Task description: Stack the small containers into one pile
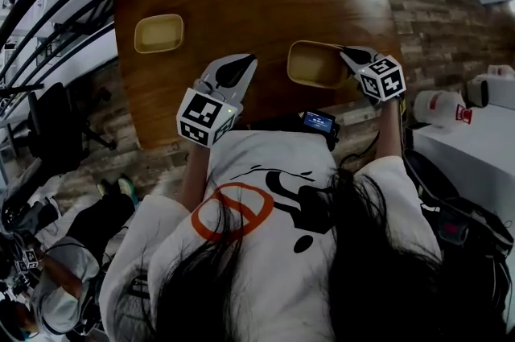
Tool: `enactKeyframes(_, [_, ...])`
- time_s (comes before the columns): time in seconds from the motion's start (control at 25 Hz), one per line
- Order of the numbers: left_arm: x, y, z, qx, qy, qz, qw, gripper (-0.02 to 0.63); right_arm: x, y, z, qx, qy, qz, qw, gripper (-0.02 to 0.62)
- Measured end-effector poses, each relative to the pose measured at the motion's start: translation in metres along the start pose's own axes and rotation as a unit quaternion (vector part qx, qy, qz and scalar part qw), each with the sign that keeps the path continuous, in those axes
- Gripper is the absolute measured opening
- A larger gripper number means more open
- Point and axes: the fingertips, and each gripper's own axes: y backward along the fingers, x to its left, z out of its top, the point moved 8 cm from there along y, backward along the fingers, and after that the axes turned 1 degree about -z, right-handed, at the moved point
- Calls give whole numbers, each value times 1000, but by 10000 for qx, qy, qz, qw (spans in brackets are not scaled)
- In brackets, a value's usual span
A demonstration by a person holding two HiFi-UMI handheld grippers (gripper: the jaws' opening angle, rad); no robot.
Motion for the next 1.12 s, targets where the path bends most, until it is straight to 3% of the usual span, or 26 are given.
enactKeyframes(0.52, [6, 4, 0, 52, 49, 413, 9991, 0, -40, -8, -12, 350, 797, 410, 9954, 51])
enactKeyframes(0.76, [7, 6, 0, 114, 29, 463, 9989, 0, -38, -21, -18, 381, 740, 340, 9959, 54])
enactKeyframes(0.88, [7, 6, -1, 148, 26, 476, 9988, 0, -37, -22, -18, 326, 572, 384, 9971, 119])
enactKeyframes(1.12, [8, 10, -4, 170, 34, 474, 9987, 0, -33, -14, -8, 61, 399, 330, 9986, 126])
